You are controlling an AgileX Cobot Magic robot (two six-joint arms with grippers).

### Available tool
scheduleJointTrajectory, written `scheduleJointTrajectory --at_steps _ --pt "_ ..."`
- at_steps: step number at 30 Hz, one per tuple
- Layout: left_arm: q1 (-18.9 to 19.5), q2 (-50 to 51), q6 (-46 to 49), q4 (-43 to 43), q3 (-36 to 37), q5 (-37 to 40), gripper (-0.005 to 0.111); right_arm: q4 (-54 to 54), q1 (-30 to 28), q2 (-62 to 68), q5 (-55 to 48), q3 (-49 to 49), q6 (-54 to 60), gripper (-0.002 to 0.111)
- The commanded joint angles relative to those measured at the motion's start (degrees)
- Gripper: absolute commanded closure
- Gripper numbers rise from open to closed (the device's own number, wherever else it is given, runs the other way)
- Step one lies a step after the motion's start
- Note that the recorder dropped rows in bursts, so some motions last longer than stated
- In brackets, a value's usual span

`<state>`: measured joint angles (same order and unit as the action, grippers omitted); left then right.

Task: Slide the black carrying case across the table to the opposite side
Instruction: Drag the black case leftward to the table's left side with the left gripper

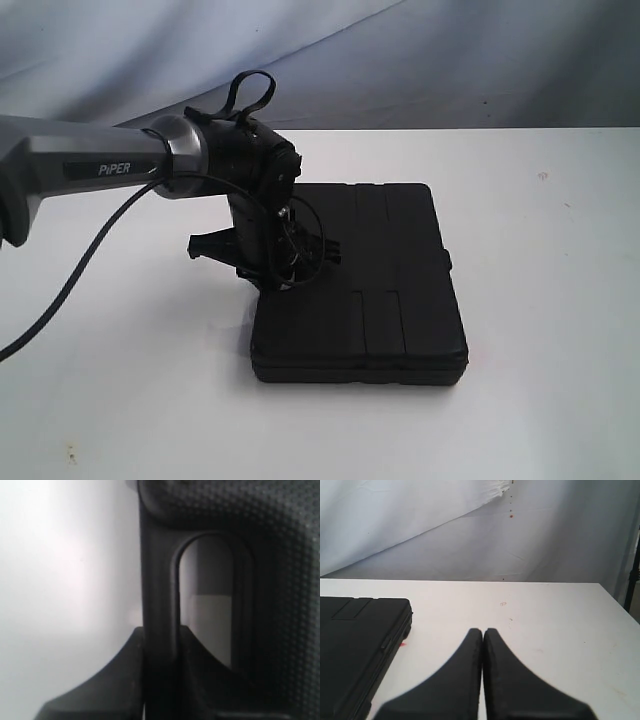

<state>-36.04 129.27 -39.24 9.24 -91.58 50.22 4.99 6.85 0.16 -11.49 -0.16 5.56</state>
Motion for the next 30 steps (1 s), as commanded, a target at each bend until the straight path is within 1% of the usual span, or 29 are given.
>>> scheduleJointTrajectory --at_steps 1,4,7,10,14,18,24,27,30 --pt "0.06 -0.41 3.75 3.64 0.12 2.52 0.107 0.39 -0.17 -0.16 0.01 0.16 -0.28 0.108" --pt "0.39 -0.64 3.75 5.61 0.95 2.6 0.107 0.39 -0.17 -0.16 0.01 0.16 -0.28 0.108" --pt "2.06 -1.01 3.47 5.46 3.22 1.09 0.107 0.39 -0.17 -0.16 0.01 0.16 -0.28 0.108" --pt "4.9 -2.87 4.63 4.66 7.03 -2.28 0.107 0.39 -0.17 -0.16 0.01 0.16 -0.28 0.108" --pt "8.9 -6.88 6.87 5.6 12.89 -7.04 0.107 0.39 -0.17 -0.16 0.01 0.16 -0.28 0.108" --pt "13.07 -11.24 9.47 5.6 17.88 -10.14 0.107 0.39 -0.17 -0.16 0.01 0.16 -0.28 0.108" --pt "18.7 -14.69 13.31 5.7 21.8 -11.44 0.107 0.39 -0.17 -0.16 0.01 0.16 -0.28 0.108" --pt "20.97 -14.85 15.42 5.59 22.68 -11.44 0.107 0.39 -0.17 -0.16 0.01 0.16 -0.28 0.108" --pt "23.06 -14.85 15.51 5.59 23.83 -12.47 0.107 0.39 -0.17 -0.16 0.01 0.16 -0.28 0.108"
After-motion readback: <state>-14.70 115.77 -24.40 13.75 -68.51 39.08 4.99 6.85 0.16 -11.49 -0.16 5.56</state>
